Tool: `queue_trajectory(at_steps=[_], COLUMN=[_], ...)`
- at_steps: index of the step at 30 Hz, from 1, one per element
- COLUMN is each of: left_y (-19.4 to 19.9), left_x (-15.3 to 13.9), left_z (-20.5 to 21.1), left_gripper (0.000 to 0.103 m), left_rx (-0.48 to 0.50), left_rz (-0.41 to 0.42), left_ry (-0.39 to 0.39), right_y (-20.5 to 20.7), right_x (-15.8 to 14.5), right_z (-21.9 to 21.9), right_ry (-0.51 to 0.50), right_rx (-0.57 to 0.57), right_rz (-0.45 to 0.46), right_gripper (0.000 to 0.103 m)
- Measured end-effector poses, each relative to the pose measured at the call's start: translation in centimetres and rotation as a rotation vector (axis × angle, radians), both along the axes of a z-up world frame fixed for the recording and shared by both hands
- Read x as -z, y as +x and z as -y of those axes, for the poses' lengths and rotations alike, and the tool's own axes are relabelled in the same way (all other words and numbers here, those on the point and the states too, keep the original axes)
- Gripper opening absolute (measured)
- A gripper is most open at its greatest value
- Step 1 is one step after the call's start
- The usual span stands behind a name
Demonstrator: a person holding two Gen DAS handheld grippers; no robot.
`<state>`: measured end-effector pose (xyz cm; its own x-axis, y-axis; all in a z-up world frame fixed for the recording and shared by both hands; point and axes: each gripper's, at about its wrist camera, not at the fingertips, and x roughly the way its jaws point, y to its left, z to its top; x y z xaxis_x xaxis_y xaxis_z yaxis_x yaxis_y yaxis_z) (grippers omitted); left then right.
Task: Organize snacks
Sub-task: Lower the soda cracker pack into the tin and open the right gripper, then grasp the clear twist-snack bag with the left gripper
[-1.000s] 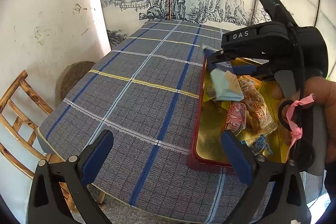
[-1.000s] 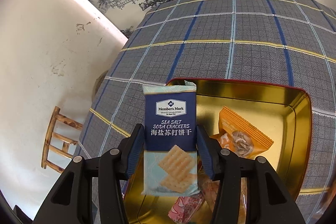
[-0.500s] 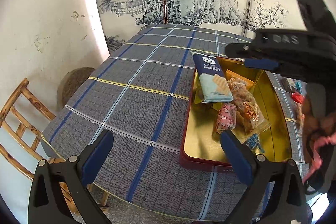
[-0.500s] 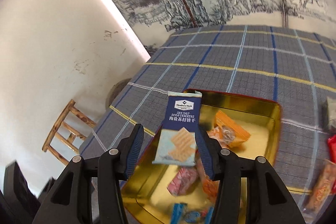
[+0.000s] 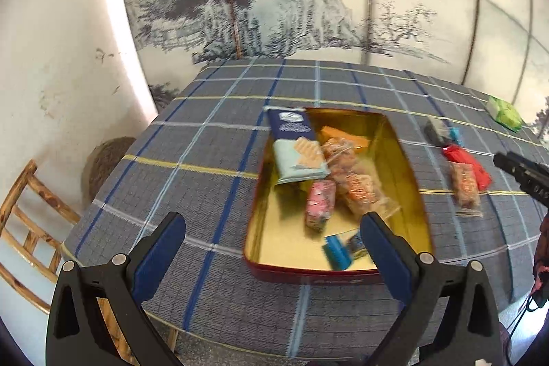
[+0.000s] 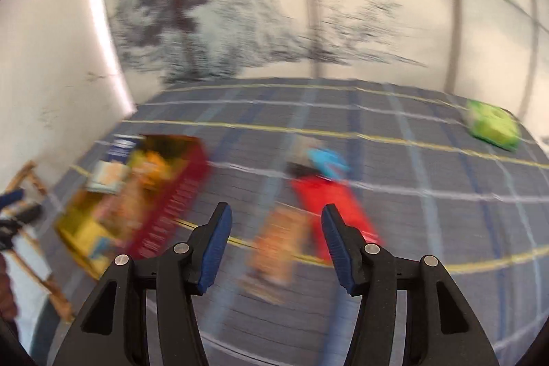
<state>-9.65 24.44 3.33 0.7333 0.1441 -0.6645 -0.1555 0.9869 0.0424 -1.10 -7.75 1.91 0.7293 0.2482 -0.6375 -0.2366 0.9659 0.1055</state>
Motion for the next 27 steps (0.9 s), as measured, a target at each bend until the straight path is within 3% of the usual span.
queue_trajectory(at_steps=[5,9,12,18,27], left_y=[0.4,1.6,3.0,7.1,14.5], left_x=[-1.2,-2.4,-3.0,-1.8,2.6], left_z=[3.7,7.6,11.3,18.5,22.2], left_gripper=[0.101,0.101,0.101,0.101,0.093], left_rx=[0.107,0.270,0.415,0.584,0.598], left_rz=[0.011,-0.028,-0.061,-0.150,-0.314], left_ry=[0.020,-0.041,-0.079,-0.105,-0.147], right_y=[-0.6,-0.3,0.0,-0.1,0.8], right_x=[1.9,3.0,3.7,5.0,6.0], right_z=[7.3,11.3,13.3,15.8,17.5], right_ry=[-0.039,-0.041,-0.022,0.023,0.120], right_rx=[0.178,0.262,0.296,0.296,0.261], right_rz=[-0.041,-0.077,-0.089,-0.093,-0.117], right_gripper=[0.056,0.056,0.056,0.056,0.059])
